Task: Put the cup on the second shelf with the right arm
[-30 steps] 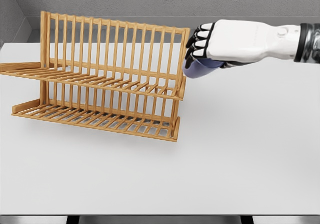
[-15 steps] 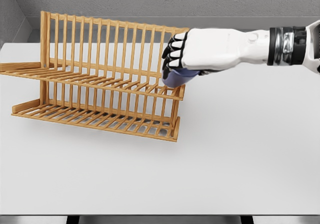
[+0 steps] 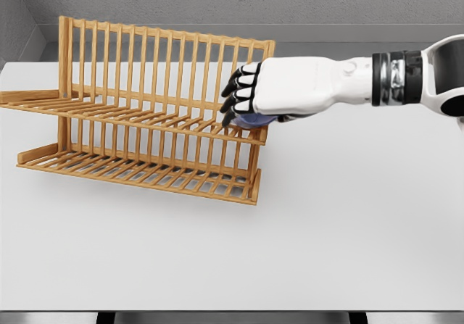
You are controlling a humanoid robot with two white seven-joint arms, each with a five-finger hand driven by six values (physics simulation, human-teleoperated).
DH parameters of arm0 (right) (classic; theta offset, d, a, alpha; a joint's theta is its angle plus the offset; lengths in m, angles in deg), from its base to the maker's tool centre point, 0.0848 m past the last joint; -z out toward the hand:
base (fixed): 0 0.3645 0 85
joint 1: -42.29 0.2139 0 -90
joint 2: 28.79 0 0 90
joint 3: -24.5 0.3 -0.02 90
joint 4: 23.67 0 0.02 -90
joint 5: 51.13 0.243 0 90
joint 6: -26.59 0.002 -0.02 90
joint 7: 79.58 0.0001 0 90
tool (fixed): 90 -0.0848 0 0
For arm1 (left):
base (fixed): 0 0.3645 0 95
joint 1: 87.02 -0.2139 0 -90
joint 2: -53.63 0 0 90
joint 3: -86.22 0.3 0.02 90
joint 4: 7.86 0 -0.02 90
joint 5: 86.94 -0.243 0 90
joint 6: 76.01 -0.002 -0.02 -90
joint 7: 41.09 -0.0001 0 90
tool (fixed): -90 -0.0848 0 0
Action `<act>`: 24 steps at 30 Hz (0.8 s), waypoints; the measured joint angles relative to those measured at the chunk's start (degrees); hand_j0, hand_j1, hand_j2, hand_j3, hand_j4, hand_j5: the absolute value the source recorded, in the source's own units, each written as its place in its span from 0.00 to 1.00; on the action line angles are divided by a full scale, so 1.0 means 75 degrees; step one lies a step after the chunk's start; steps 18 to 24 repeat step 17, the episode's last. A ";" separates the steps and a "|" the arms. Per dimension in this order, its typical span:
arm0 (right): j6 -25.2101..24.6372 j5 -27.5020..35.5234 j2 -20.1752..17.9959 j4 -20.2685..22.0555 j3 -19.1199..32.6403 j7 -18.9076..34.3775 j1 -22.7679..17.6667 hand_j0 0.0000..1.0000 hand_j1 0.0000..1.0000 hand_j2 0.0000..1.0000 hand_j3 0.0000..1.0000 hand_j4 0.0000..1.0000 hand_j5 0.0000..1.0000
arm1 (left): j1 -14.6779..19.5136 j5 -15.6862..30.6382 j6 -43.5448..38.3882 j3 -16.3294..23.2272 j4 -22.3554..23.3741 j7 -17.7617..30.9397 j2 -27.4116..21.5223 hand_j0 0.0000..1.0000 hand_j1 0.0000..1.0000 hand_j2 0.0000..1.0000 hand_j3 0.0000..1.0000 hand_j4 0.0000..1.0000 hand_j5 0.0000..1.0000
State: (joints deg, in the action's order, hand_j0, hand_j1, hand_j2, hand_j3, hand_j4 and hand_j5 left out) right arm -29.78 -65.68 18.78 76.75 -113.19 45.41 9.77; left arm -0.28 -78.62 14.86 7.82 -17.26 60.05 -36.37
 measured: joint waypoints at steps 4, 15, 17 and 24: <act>-0.0002 0.0006 -0.0041 -0.0033 0.0517 0.0005 -0.0070 1.00 1.00 1.00 1.00 1.00 1.00 | 0.0000 0.0000 -0.0001 0.0000 0.0000 0.0000 0.0000 1.00 1.00 1.00 1.00 1.00 1.00; 0.0194 -0.0058 -0.0879 -0.0915 0.5136 0.0010 -0.4746 1.00 1.00 1.00 1.00 1.00 1.00 | 0.0000 0.0000 -0.0001 -0.0001 -0.0002 0.0000 0.0000 1.00 1.00 1.00 1.00 1.00 1.00; 0.0196 -0.0087 -0.0557 -0.1033 0.5813 0.0007 -0.4816 1.00 1.00 1.00 1.00 1.00 1.00 | 0.0000 0.0000 -0.0001 -0.0001 -0.0001 0.0000 0.0000 1.00 1.00 1.00 1.00 1.00 1.00; 0.0196 -0.0087 -0.0557 -0.1033 0.5813 0.0007 -0.4816 1.00 1.00 1.00 1.00 1.00 1.00 | 0.0000 0.0000 -0.0001 -0.0001 -0.0001 0.0000 0.0000 1.00 1.00 1.00 1.00 1.00 1.00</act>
